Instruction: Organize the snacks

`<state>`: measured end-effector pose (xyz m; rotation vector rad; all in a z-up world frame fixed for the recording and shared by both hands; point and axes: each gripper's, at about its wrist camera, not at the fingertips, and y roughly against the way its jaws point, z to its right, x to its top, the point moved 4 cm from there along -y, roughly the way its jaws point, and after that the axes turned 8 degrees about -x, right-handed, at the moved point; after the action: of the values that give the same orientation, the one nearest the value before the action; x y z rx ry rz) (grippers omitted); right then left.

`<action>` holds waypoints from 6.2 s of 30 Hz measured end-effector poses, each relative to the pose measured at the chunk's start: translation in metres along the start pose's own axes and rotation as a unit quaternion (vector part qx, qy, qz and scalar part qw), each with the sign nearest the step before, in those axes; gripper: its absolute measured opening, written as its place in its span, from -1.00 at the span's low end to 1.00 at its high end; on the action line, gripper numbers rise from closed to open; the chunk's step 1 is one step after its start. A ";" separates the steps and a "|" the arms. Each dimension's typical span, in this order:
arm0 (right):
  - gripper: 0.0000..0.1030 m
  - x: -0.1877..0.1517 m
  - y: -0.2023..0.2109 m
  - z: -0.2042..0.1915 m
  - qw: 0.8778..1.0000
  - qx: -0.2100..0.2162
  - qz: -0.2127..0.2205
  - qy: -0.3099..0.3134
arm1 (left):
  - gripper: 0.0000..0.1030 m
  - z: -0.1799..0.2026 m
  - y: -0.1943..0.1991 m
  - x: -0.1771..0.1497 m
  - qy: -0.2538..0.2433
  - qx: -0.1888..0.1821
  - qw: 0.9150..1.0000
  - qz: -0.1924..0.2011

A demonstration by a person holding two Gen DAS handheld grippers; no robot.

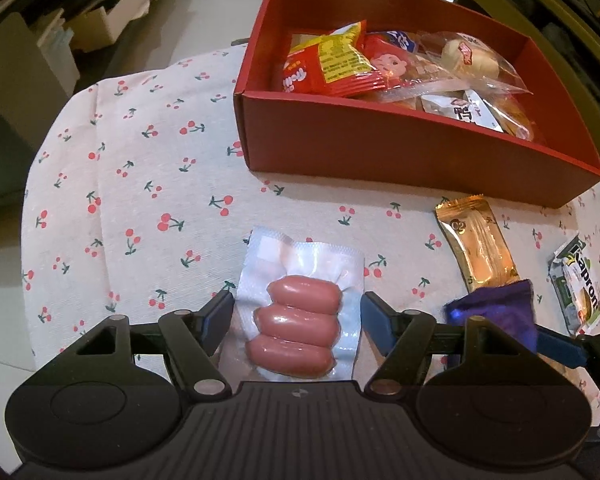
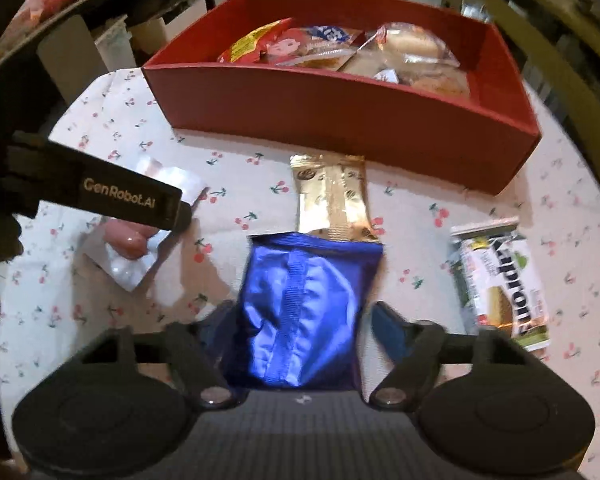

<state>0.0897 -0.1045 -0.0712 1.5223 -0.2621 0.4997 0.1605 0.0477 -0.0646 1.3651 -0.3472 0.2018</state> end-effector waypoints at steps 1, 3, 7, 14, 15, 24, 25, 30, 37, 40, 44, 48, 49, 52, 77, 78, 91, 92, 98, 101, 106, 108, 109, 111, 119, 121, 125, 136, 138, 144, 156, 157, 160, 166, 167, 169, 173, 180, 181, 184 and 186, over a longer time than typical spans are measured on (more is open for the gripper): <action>0.48 0.000 0.001 0.002 1.000 0.003 0.001 -0.003 | 0.46 0.000 0.000 0.000 0.000 -0.002 1.000 0.000; 0.13 0.000 0.005 0.011 1.000 0.015 0.000 -0.022 | 0.46 0.002 0.002 -0.001 0.000 -0.007 1.000 -0.001; -0.12 0.001 0.018 0.027 0.999 0.020 0.012 -0.038 | 0.45 0.007 0.010 -0.004 -0.003 -0.011 1.000 0.008; 0.11 -0.003 0.022 0.051 0.989 0.079 -0.015 -0.126 | 0.46 0.004 0.015 -0.007 0.015 -0.019 1.000 0.011; 0.45 -0.002 0.024 0.049 0.989 0.074 -0.010 -0.127 | 0.46 0.003 0.015 -0.007 0.018 -0.020 1.000 0.010; 0.79 -0.001 0.005 0.007 0.989 0.036 -0.024 -0.145 | 0.46 -0.014 0.010 -0.010 0.041 -0.020 0.999 -0.003; 0.79 -0.001 0.003 0.002 0.991 0.018 -0.009 -0.135 | 0.46 -0.015 0.010 -0.010 0.042 -0.020 0.999 -0.005; 0.77 0.008 -0.008 -0.015 0.996 -0.055 0.006 -0.074 | 0.48 -0.011 0.008 -0.011 0.030 -0.017 0.999 -0.008; 0.49 0.006 -0.003 -0.010 0.998 -0.036 0.010 -0.047 | 0.47 -0.004 0.005 -0.010 0.022 -0.014 1.000 -0.007; 0.48 -0.002 0.003 0.001 0.998 -0.028 0.008 -0.047 | 0.46 -0.001 0.009 -0.010 0.022 -0.029 0.999 -0.005; 0.48 -0.010 0.020 0.022 0.997 -0.015 0.014 -0.070 | 0.46 0.007 0.016 -0.009 0.012 -0.039 0.999 0.006; 0.48 -0.007 0.038 0.029 0.997 -0.005 0.032 -0.069 | 0.46 0.015 0.022 -0.010 0.004 -0.050 0.999 0.013; 0.48 -0.006 0.041 0.031 0.997 -0.005 0.036 -0.070 | 0.46 0.017 0.023 -0.010 0.002 -0.053 0.999 0.015; 0.48 0.000 0.046 0.037 0.996 -0.001 0.050 -0.080 | 0.46 0.022 0.029 -0.010 -0.003 -0.061 0.998 0.023; 0.47 0.061 0.058 0.079 0.982 0.031 0.122 -0.142 | 0.45 0.053 0.053 0.036 0.005 -0.104 0.991 0.087; 0.47 0.064 0.058 0.081 0.981 0.032 0.125 -0.144 | 0.45 0.053 0.054 0.039 0.005 -0.103 0.991 0.090; 0.47 0.111 0.051 0.086 0.974 0.043 0.154 -0.160 | 0.44 0.048 0.051 0.086 0.026 -0.090 0.988 0.121; 0.47 0.116 0.048 0.086 0.974 0.043 0.155 -0.160 | 0.43 0.047 0.049 0.090 0.027 -0.088 0.988 0.122; 0.47 0.131 0.035 0.090 0.973 0.046 0.157 -0.165 | 0.43 0.044 0.039 0.107 0.036 -0.082 0.988 0.124; 0.47 0.137 0.030 0.092 0.972 0.044 0.158 -0.167 | 0.43 0.044 0.036 0.113 0.039 -0.082 0.988 0.125; 0.47 0.143 0.022 0.094 0.972 0.043 0.158 -0.167 | 0.43 0.044 0.029 0.119 0.042 -0.076 0.988 0.125; 0.47 0.146 0.019 0.095 0.972 0.042 0.157 -0.167 | 0.43 0.044 0.027 0.120 0.043 -0.073 0.989 0.125; 0.47 0.147 0.017 0.095 0.973 0.042 0.157 -0.167 | 0.43 0.044 0.026 0.121 0.043 -0.071 0.989 0.125; 0.47 0.148 0.015 0.095 0.973 0.041 0.157 -0.166 | 0.43 0.044 0.024 0.123 0.043 -0.068 0.989 0.125; 0.47 0.152 0.008 0.095 0.973 0.041 0.156 -0.164 | 0.43 0.042 0.021 0.127 0.048 -0.059 0.989 0.126; 0.47 0.152 0.008 0.095 0.973 0.041 0.156 -0.164 | 0.43 0.041 0.020 0.128 0.049 -0.058 0.989 0.127; 0.47 0.155 0.004 0.094 0.974 0.036 0.159 -0.160 | 0.43 0.041 0.017 0.129 0.050 -0.056 0.989 0.126; 0.47 0.160 -0.009 0.090 0.975 0.033 0.158 -0.155 | 0.43 0.038 0.007 0.133 0.057 -0.046 0.990 0.122; 0.47 0.161 -0.012 0.088 0.975 0.034 0.157 -0.154 | 0.43 0.036 0.005 0.134 0.058 -0.043 0.990 0.121; 0.47 0.162 -0.015 0.087 0.975 0.035 0.157 -0.153 | 0.43 0.034 0.000 0.135 0.062 -0.038 0.990 0.119; 0.47 0.167 -0.031 0.084 0.976 0.043 0.152 -0.150 | 0.43 0.027 -0.009 0.136 0.070 -0.033 0.991 0.113; 0.47 0.167 -0.032 0.083 0.976 0.044 0.152 -0.151 | 0.43 0.027 -0.009 0.136 0.071 -0.033 0.991 0.113; 0.47 0.168 -0.034 0.084 0.975 0.045 0.154 -0.151 | 0.44 0.027 -0.010 0.136 0.072 -0.033 0.990 0.113; 0.50 0.168 -0.037 0.087 0.975 0.044 0.157 -0.152 | 0.46 0.027 -0.010 0.135 0.071 -0.034 0.990 0.115; 0.50 0.168 -0.037 0.087 0.975 0.042 0.160 -0.151 | 0.46 0.027 -0.010 0.135 0.068 -0.033 0.991 0.114; 0.50 0.169 -0.035 0.086 0.974 0.043 0.161 -0.150 | 0.48 0.027 -0.010 0.135 0.066 -0.031 0.991 0.115; 0.52 0.170 -0.030 0.088 0.973 0.049 0.172 -0.149 | 0.51 0.027 -0.006 0.135 0.069 -0.035 0.990 0.120; 0.52 0.173 -0.015 0.095 0.969 0.048 0.185 -0.156 | 0.62 0.033 0.007 0.133 0.065 -0.044 0.988 0.131; 0.52 0.173 -0.012 0.095 0.969 0.047 0.186 -0.156 | 0.62 0.034 0.008 0.131 0.064 -0.046 0.988 0.131; 0.52 0.171 -0.003 0.098 0.969 0.041 0.188 -0.154 | 0.62 0.037 0.012 0.127 0.062 -0.053 0.988 0.131; 0.52 0.168 0.004 0.098 0.969 0.039 0.189 -0.151 | 0.62 0.041 0.016 0.123 0.061 -0.059 0.988 0.132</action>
<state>0.2485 -0.1765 0.0156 1.6311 -0.7881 0.5821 0.2648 0.0036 0.0006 1.1818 -0.4298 0.4748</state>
